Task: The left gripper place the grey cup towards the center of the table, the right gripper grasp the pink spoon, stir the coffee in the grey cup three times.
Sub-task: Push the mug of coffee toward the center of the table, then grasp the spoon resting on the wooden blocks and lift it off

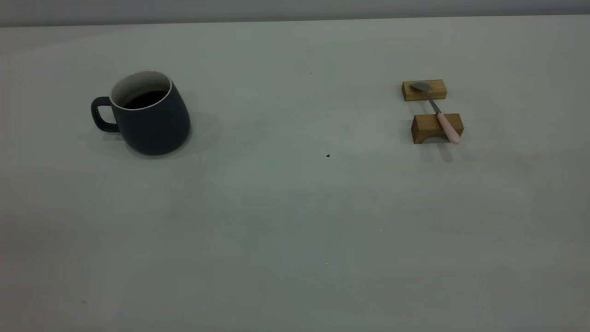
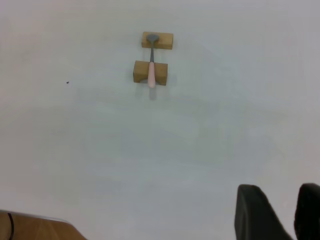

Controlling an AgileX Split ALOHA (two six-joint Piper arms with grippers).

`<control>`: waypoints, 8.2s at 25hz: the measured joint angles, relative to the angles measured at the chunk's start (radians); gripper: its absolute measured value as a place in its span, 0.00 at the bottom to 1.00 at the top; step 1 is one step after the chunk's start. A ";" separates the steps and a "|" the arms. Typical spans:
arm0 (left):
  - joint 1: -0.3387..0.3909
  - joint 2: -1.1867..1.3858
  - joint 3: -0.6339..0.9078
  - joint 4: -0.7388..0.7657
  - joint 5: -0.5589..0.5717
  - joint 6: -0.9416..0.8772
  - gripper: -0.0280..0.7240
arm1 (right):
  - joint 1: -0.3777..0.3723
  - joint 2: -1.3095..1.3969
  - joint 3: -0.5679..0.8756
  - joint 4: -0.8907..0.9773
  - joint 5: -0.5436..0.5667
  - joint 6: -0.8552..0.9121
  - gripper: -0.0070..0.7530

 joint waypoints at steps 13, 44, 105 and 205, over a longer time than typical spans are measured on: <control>0.000 0.000 0.000 0.000 0.000 0.000 0.80 | 0.000 0.000 0.000 0.000 0.000 0.000 0.32; 0.000 0.397 -0.130 0.014 -0.135 0.009 0.80 | 0.000 0.000 0.000 0.000 0.000 0.000 0.32; -0.182 2.344 -1.000 0.256 -0.508 1.096 0.50 | 0.000 0.000 0.000 0.000 0.000 0.000 0.32; -0.015 0.019 0.000 0.000 0.008 0.016 0.43 | 0.000 0.000 0.000 0.000 -0.001 0.000 0.32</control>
